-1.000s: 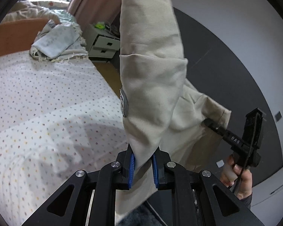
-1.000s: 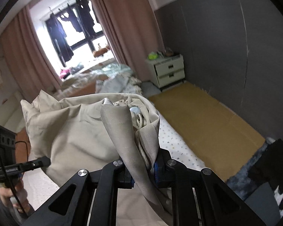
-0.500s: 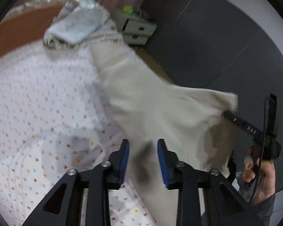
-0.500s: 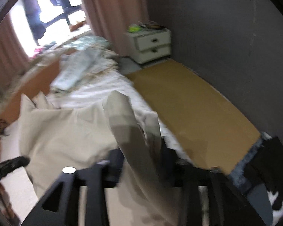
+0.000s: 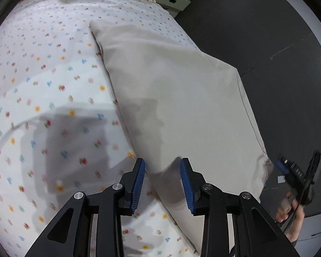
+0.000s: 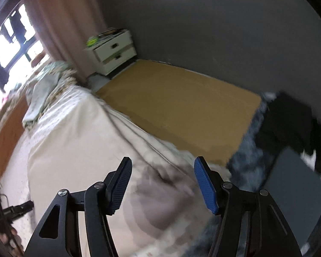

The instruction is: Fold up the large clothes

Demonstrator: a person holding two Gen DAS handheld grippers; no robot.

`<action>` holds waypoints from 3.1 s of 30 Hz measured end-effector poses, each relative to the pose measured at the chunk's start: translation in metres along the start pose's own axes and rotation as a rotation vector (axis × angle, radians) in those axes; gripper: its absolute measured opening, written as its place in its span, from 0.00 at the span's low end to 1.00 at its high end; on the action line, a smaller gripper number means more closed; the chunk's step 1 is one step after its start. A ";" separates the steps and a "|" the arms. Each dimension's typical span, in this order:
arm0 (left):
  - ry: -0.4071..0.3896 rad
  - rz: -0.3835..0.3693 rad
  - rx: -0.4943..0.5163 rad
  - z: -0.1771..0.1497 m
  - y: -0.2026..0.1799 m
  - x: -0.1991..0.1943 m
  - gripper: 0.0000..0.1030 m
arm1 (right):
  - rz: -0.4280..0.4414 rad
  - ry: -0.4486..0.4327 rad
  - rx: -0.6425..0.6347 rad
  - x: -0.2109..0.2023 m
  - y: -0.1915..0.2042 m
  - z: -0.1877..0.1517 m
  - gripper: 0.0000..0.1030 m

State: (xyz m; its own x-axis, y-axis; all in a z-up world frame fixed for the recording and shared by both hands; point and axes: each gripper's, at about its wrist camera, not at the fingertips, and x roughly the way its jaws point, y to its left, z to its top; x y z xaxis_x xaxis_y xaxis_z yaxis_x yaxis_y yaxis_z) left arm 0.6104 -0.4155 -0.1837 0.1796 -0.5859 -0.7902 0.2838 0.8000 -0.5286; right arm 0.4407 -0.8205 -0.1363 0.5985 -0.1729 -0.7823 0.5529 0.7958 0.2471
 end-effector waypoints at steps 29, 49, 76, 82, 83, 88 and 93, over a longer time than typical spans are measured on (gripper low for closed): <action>0.003 -0.024 0.009 -0.021 -0.008 0.010 0.38 | 0.355 0.121 0.359 0.041 -0.043 -0.061 0.59; -0.031 -0.056 0.021 0.010 -0.012 0.028 0.39 | 0.402 -0.007 0.478 0.048 -0.064 -0.050 0.08; -0.163 -0.055 0.141 -0.008 -0.059 -0.099 0.82 | 0.177 0.004 0.267 -0.077 -0.047 -0.040 0.50; -0.263 -0.079 0.168 -0.033 -0.073 -0.170 0.98 | 0.141 -0.029 0.217 -0.131 -0.026 -0.051 0.89; -0.282 -0.080 0.175 -0.038 -0.073 -0.184 0.99 | 0.140 -0.031 0.213 -0.138 -0.022 -0.053 0.93; -0.351 -0.062 0.193 -0.077 -0.075 -0.242 0.99 | 0.174 -0.058 0.142 -0.185 0.003 -0.068 0.97; -0.436 -0.045 0.181 -0.125 -0.065 -0.303 0.99 | 0.235 -0.074 0.066 -0.229 0.030 -0.092 0.98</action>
State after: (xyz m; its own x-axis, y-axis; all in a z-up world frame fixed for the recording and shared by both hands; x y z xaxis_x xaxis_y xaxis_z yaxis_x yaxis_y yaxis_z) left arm 0.4201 -0.2737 0.0516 0.5311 -0.6502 -0.5432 0.4531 0.7597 -0.4663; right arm 0.2667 -0.7039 -0.0021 0.7543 -0.0314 -0.6558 0.4288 0.7799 0.4559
